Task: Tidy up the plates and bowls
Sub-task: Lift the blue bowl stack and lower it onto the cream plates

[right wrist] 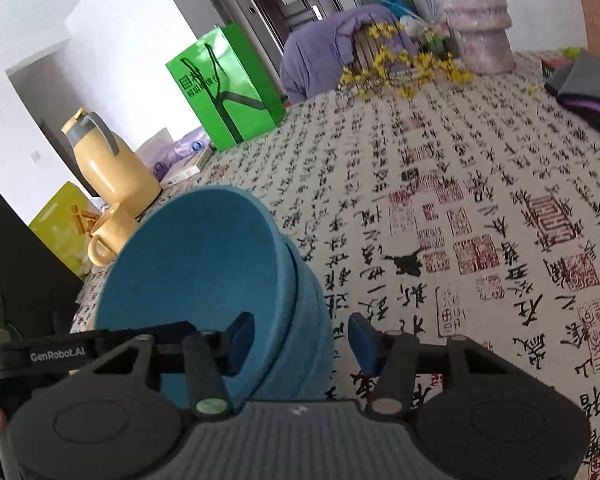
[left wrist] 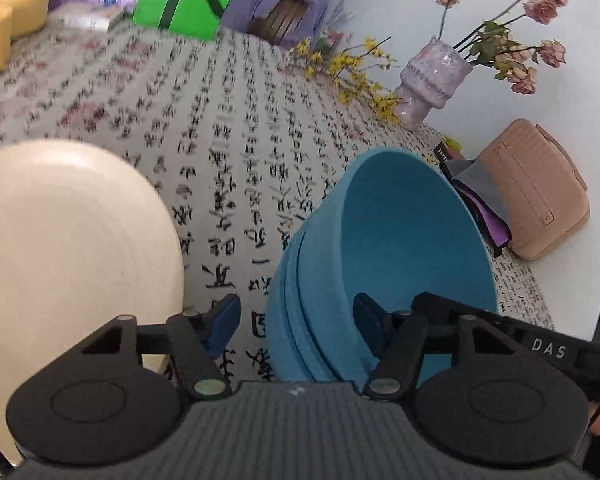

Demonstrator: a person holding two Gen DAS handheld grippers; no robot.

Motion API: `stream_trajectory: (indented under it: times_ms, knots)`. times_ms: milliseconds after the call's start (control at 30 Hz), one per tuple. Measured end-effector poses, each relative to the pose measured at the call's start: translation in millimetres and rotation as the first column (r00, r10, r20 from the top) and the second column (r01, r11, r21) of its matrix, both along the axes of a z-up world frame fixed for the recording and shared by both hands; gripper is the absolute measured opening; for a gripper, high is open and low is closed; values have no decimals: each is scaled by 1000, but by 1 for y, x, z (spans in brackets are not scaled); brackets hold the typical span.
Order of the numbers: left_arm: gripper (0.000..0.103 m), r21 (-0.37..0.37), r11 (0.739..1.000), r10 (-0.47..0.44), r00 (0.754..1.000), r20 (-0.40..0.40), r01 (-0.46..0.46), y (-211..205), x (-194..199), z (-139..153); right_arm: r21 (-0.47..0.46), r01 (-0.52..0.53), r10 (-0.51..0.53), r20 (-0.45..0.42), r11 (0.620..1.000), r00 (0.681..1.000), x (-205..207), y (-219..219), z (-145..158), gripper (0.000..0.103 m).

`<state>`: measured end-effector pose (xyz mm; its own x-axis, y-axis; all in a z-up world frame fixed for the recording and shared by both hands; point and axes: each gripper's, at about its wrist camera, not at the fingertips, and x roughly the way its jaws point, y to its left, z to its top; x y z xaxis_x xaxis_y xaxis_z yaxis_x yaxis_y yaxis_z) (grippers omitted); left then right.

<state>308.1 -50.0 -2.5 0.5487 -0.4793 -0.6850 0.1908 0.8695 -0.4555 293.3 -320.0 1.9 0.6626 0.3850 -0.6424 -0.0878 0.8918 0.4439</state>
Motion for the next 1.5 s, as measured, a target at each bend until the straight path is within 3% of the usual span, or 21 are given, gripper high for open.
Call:
stream_trajectory:
  times_ms: [100,200,333,400,633,767,1033,1233,1500]
  knots:
    - [61,-1,1000,1,1000,1,-1,1,1,-1,28,-5,6,-37,1000,999,4,-2,-8,52]
    - [60,4,1000,-6,1000,1,6,-1,1,-1,123,-13,24,-88,992,996,9,-8,-18,50]
    - [46,15,1000,-20,1000,-5,20,-8,3,0,180,3,18,-113,984,993,12,-12,-23,46]
    - [44,27,999,-20,1000,-5,20,-8,2,1,195,9,14,-120,981,993,13,-14,-25,43]
    - [36,35,999,8,1000,11,-8,-10,0,5,173,11,12,-130,985,991,16,-16,-24,34]
    - [35,32,999,25,1000,4,-25,-9,2,5,178,15,10,-136,984,991,17,-17,-23,34]
    - [34,8,998,60,996,71,-60,6,-7,27,160,-22,36,-80,987,996,18,-5,5,33]
    - [34,-18,992,129,986,109,-127,37,-18,44,129,-92,98,-38,987,994,28,27,32,33]
    - [34,-23,971,238,966,97,-237,104,-31,51,111,-202,207,-36,973,978,47,98,47,33]
